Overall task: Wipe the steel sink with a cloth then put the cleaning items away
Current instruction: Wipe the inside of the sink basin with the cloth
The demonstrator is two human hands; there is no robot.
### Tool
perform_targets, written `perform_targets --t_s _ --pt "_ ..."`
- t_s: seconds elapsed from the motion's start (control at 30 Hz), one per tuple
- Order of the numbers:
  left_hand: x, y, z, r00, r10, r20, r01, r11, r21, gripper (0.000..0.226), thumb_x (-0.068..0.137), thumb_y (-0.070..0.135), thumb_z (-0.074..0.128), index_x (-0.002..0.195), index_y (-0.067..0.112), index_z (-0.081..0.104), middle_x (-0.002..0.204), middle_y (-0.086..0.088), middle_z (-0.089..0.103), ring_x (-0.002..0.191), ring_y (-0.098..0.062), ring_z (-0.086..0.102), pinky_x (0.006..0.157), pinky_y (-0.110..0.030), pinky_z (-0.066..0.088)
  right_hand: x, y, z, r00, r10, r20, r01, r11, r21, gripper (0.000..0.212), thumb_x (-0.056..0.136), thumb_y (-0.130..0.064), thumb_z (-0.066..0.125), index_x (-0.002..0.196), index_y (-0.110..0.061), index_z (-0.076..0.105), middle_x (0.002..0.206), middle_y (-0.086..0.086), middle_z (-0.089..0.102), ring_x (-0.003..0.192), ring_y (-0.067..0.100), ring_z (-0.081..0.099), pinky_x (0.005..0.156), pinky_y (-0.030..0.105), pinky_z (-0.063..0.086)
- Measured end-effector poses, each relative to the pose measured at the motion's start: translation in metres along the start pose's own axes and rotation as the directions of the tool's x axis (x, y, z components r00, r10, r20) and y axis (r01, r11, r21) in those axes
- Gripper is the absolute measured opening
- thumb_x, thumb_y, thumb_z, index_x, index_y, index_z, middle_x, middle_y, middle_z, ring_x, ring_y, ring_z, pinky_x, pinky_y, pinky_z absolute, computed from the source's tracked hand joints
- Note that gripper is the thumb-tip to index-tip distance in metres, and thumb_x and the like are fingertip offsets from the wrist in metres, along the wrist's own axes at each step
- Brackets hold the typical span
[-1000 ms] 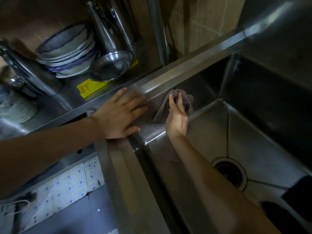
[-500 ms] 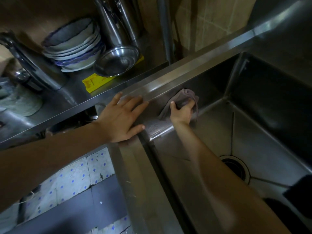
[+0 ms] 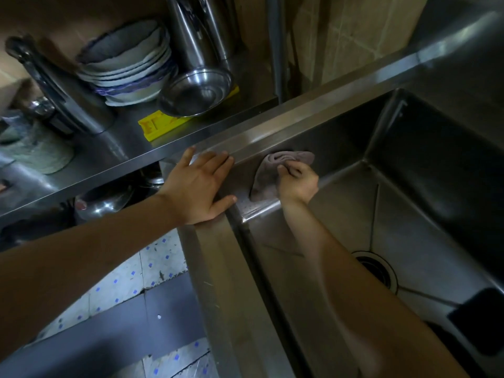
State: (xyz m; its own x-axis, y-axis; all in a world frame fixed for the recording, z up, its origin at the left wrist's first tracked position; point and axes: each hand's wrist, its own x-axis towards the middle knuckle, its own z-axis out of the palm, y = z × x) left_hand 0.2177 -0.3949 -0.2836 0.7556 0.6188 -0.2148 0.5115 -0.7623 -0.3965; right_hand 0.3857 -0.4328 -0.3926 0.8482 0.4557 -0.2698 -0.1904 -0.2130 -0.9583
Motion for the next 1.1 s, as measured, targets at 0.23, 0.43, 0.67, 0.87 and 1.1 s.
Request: perform_targets --t_s 0.23,0.43,0.67,0.87,1.1 --pt "0.0 -0.001 0.003 1.0 0.003 0.0 -0.003 1.0 -0.03 0.084 0.081 0.063 0.021 0.14 0.006 0.042 0.14 -0.015 0.048 0.126 -0.034 0.049 0.107 -0.058 0.027 0.013 0.003 -0.001 0.976 0.167 0.139 -0.166 0.986 -0.016 0.047 0.075 -0.022 0.077 0.115 -0.002 0.06 0.109 0.012 0.067 0.103 0.026 0.065 0.073 0.02 0.054" --pt "0.001 0.0 0.003 1.0 -0.003 -0.005 0.003 0.998 -0.069 0.09 0.077 0.066 0.014 0.146 0.011 0.032 0.149 -0.011 0.038 0.136 -0.031 0.036 0.112 -0.054 0.02 0.012 0.002 0.004 0.971 0.189 0.144 -0.189 0.982 -0.013 0.057 0.074 -0.018 0.078 0.123 -0.001 0.053 0.118 0.016 0.063 0.109 0.029 0.062 0.095 0.038 0.051" --pt "-0.002 -0.003 0.003 0.999 -0.039 -0.018 0.036 0.988 -0.149 0.092 0.072 0.068 0.005 0.15 0.02 0.021 0.155 -0.006 0.024 0.143 -0.027 0.021 0.115 -0.048 0.011 -0.012 -0.008 0.004 0.979 0.152 0.139 -0.145 0.988 -0.061 0.052 0.071 -0.024 0.08 0.115 -0.012 0.055 0.12 0.009 0.061 0.114 0.026 0.057 0.101 0.037 0.045" --pt "-0.006 -0.003 0.005 0.992 -0.127 -0.017 0.12 0.966 -0.228 0.093 0.07 0.068 0.008 0.149 0.023 0.022 0.156 -0.005 0.023 0.142 -0.029 0.021 0.114 -0.048 0.014 0.001 0.018 0.012 0.969 0.189 0.157 -0.21 0.969 0.127 0.033 0.065 -0.015 0.08 0.086 -0.023 0.057 0.096 0.004 0.065 0.093 0.023 0.064 0.091 0.047 0.053" --pt "-0.015 -0.005 0.011 0.99 -0.14 -0.022 0.127 0.945 -0.302 0.092 0.068 0.067 0.013 0.149 0.023 0.026 0.158 -0.005 0.017 0.145 -0.029 0.014 0.114 -0.05 0.009 0.001 0.006 0.008 0.855 0.41 0.317 -0.435 0.9 0.01 0.058 0.078 -0.027 0.073 0.128 -0.013 0.049 0.126 0.008 0.059 0.109 0.028 0.062 0.085 0.047 0.053"
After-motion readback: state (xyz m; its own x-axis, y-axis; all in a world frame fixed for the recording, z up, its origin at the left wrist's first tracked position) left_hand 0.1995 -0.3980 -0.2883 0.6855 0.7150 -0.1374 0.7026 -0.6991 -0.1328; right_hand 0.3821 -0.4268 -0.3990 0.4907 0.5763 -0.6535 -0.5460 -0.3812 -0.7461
